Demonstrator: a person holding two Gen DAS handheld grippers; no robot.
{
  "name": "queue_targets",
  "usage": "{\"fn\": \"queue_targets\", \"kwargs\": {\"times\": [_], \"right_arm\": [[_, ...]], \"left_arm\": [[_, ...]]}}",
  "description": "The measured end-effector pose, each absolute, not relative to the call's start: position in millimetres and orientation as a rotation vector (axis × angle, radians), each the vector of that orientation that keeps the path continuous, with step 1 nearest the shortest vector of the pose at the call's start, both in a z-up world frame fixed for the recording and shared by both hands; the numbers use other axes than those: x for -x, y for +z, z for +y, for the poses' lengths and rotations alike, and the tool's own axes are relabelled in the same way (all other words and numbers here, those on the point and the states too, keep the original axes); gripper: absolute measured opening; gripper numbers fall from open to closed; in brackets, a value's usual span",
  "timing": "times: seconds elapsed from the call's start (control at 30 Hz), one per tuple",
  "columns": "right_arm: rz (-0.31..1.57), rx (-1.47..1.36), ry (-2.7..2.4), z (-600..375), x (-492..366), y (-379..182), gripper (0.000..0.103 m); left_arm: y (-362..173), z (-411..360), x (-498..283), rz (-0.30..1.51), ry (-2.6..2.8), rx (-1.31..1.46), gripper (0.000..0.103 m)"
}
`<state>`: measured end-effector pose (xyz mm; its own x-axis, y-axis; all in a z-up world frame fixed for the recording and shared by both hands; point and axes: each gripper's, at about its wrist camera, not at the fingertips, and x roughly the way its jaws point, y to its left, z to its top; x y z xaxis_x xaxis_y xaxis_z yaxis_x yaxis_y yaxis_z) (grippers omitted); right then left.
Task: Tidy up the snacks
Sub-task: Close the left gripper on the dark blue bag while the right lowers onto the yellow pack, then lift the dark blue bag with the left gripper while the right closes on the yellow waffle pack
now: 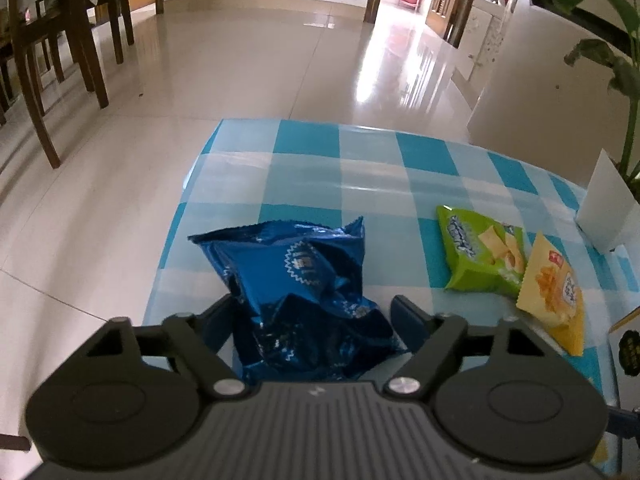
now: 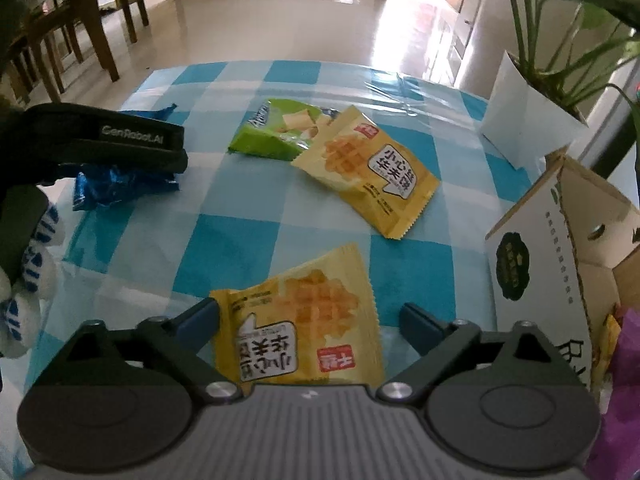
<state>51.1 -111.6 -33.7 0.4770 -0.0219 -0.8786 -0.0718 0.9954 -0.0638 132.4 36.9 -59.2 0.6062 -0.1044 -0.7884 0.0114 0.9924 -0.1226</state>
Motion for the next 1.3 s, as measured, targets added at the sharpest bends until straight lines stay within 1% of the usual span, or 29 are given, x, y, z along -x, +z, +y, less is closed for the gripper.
{"fn": "queue_targets", "kwargs": {"times": [0.1,0.17,0.2,0.23,0.67,0.73,0.87,0.9,0.93,0.97,1.0,1.07,1.1,1.3], "right_arm": [[1.060,0.114,0.053,-108,-49,-30,0.078],[1.057,0.115,0.066,-107,-48,-28,0.072],[1.050,0.114,0.061,-106,-47,-27,0.067],[1.048,0.106,0.064,-108,-47,-25,0.064],[1.011,0.018,0.058,-119,-50,-8,0.050],[1.002,0.015,0.061,-118,-51,-5,0.037],[1.012,-0.022,0.074,-122,-52,-5,0.039],[1.010,-0.036,0.073,-125,-52,-5,0.044],[1.002,-0.055,0.071,-128,-51,-3,0.053],[0.997,-0.076,0.072,-131,-51,-1,0.059],[0.994,-0.099,0.077,-135,-51,0,0.068],[0.993,-0.111,0.066,-138,-51,1,0.077],[0.997,-0.107,0.057,-138,-51,-1,0.083],[1.067,-0.029,0.086,-121,-51,-24,0.088]], "left_arm": [[-57,42,-130,0.916,-0.074,0.127,0.071],[-56,44,-129,0.917,-0.080,0.137,0.070],[-56,44,-129,0.918,-0.082,0.134,0.069],[-55,44,-128,0.917,-0.082,0.130,0.069],[-32,38,-113,0.879,-0.121,0.141,0.069],[-28,38,-109,0.871,-0.121,0.144,0.069],[-22,40,-104,0.861,-0.117,0.150,0.069],[-22,41,-104,0.861,-0.118,0.153,0.069],[-21,42,-103,0.860,-0.120,0.155,0.069],[-21,42,-102,0.858,-0.120,0.154,0.069],[-20,42,-102,0.855,-0.121,0.154,0.069],[-19,42,-103,0.851,-0.119,0.155,0.069],[-19,42,-103,0.850,-0.118,0.156,0.069],[-19,40,-102,0.849,-0.124,0.158,0.069]]}}
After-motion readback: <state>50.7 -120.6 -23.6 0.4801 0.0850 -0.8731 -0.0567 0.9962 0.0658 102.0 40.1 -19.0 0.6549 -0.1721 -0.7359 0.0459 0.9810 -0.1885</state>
